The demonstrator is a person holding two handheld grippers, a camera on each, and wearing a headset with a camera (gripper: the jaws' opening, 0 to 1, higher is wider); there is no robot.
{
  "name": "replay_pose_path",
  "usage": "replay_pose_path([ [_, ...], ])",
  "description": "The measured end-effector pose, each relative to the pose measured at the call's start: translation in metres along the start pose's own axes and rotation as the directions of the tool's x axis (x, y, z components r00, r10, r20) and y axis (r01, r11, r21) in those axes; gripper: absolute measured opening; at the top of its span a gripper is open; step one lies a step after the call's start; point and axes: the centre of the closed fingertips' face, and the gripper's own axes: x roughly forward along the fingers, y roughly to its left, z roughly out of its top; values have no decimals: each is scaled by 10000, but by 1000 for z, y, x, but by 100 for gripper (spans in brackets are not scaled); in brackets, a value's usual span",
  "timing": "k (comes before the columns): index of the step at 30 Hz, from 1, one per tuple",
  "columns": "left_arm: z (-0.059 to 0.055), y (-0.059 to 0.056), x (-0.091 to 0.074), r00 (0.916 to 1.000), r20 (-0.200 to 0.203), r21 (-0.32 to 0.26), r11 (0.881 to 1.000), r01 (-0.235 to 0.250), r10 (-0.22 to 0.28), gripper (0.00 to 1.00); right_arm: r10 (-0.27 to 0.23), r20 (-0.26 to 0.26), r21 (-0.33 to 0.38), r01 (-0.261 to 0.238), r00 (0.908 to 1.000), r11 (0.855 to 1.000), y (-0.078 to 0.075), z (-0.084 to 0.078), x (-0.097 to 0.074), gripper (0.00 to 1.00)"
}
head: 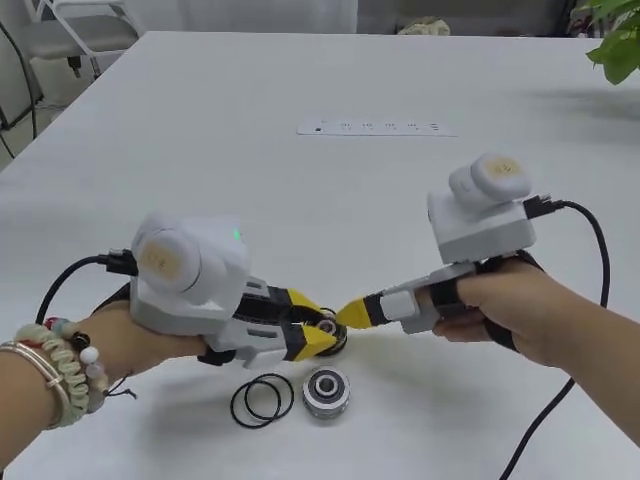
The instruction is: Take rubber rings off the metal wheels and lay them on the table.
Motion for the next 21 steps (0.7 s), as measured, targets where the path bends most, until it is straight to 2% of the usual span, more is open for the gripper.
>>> replay_pose_path([
  [5,11,1,-7,10000,73,-76,10000,25,-24,15,-8,125,47,7,9999,10000,1,3,-2,0],
  [9,19,-3,-12,9999,24,101,9999,122,-123,28,41,273,-22,-41,9996,10000,4,8,-3,0],
  [13,27,-5,-17,9998,10,223,9995,223,-223,34,93,360,-99,-90,9993,9999,6,11,-4,0],
  [16,38,-7,-25,9999,55,731,9973,121,-125,42,123,387,-225,-114,9992,9997,9,13,-5,0],
  [18,44,-7,-30,9999,126,798,9968,67,-78,50,156,424,-250,-146,9990,9996,10,15,-5,0],
  [21,51,-12,-43,9997,-78,1171,9928,236,-228,56,205,434,-349,-190,9988,9992,13,17,-5,0],
])
